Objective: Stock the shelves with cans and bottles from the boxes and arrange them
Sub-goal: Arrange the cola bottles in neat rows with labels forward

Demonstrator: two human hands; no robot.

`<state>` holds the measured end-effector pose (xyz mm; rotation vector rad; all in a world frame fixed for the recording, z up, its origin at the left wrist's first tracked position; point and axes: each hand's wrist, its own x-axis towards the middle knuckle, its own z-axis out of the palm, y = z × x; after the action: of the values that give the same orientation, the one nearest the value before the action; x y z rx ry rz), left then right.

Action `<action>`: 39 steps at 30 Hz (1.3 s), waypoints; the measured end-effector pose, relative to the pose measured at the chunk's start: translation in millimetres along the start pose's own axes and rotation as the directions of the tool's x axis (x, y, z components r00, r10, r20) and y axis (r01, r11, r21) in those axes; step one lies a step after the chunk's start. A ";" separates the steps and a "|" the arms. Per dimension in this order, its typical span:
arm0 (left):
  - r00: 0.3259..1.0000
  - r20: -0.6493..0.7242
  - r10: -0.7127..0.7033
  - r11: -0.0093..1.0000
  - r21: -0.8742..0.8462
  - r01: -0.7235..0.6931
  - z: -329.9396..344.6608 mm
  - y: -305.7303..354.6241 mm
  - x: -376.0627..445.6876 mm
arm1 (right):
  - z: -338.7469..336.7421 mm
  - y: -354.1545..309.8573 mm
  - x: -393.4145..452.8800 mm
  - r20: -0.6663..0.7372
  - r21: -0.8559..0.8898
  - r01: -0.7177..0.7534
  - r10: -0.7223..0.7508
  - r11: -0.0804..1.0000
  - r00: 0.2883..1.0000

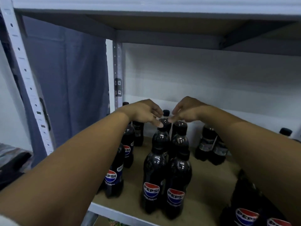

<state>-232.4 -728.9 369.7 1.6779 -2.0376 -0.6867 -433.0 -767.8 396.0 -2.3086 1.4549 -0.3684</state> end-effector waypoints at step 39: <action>0.960 0.035 0.277 0.959 -0.063 -0.275 81.2 138.3 40.6 | -78.3 137.6 -134.2 -0.232 -0.034 -0.245 0.231 0.969 0.945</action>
<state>-396.4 -738.4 389.5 1.3212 -2.2033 -0.6822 -633.4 -714.1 401.2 -2.1592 1.8584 -0.5363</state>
